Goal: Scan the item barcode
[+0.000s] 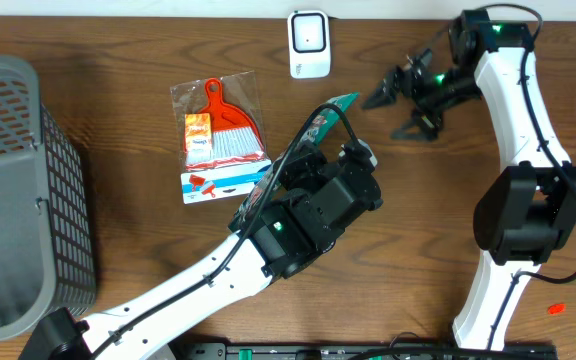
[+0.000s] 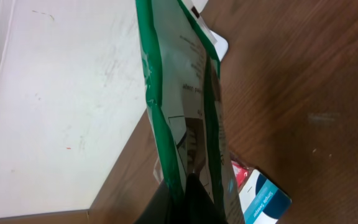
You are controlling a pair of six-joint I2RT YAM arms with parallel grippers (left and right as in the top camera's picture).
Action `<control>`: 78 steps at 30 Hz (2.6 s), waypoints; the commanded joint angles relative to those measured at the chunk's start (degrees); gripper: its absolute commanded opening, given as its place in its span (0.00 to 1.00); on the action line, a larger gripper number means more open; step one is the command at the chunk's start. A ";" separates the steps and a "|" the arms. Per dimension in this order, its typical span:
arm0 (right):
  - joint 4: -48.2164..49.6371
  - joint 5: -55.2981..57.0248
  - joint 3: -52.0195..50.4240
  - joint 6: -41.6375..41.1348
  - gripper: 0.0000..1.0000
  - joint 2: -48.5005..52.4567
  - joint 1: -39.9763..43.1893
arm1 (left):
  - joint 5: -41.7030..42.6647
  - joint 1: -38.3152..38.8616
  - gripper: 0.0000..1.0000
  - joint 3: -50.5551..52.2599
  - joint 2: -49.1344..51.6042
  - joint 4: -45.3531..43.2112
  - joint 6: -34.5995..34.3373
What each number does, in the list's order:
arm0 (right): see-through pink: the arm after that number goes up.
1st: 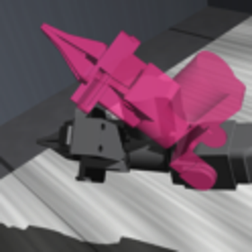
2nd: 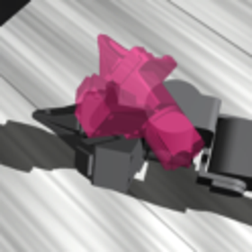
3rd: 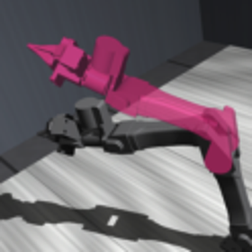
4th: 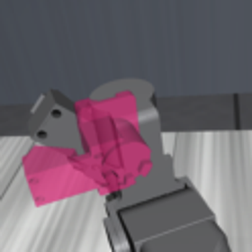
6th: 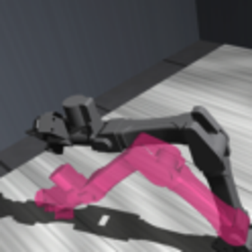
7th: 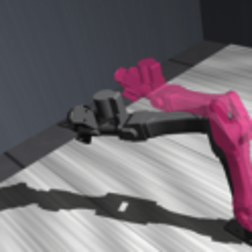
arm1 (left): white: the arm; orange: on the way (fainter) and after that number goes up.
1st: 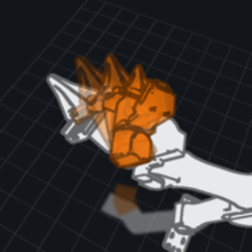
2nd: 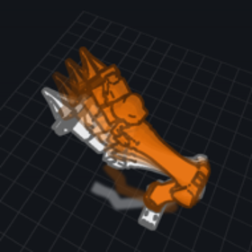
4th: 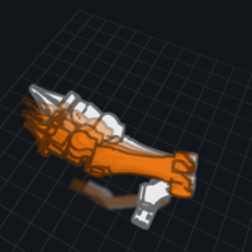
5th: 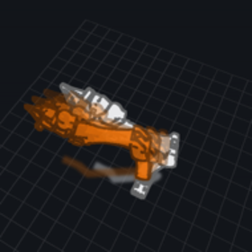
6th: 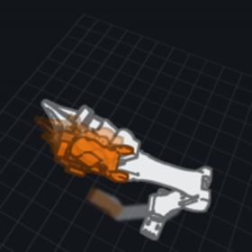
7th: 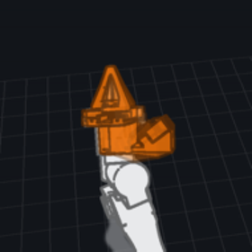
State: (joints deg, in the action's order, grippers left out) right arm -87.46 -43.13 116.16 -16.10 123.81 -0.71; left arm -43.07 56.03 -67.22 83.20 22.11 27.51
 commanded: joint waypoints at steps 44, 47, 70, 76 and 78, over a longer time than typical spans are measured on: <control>22.10 -36.26 0.83 -36.83 0.62 -0.46 -10.43 | -1.14 0.09 0.07 -1.05 -0.24 0.61 -1.88; 19.93 -36.26 0.83 -34.27 0.50 -0.46 -9.11 | -1.14 0.09 0.08 -1.05 -0.24 0.63 -1.88; 7.41 -25.68 0.83 -17.92 0.02 -0.46 -7.04 | -1.16 -0.02 0.07 -1.03 -0.24 1.03 -1.90; 12.04 -26.51 0.83 -4.96 0.01 -0.46 -7.63 | -1.16 -0.02 0.07 -1.03 -0.24 1.05 -1.88; 13.38 -26.38 0.83 -3.91 0.02 -0.46 -7.39 | -1.14 -0.02 0.07 -1.03 -0.24 1.22 -1.88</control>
State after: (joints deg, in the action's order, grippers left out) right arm -75.20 -69.73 116.20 -27.14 123.81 -7.79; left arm -43.66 56.03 -67.22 83.20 23.31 26.79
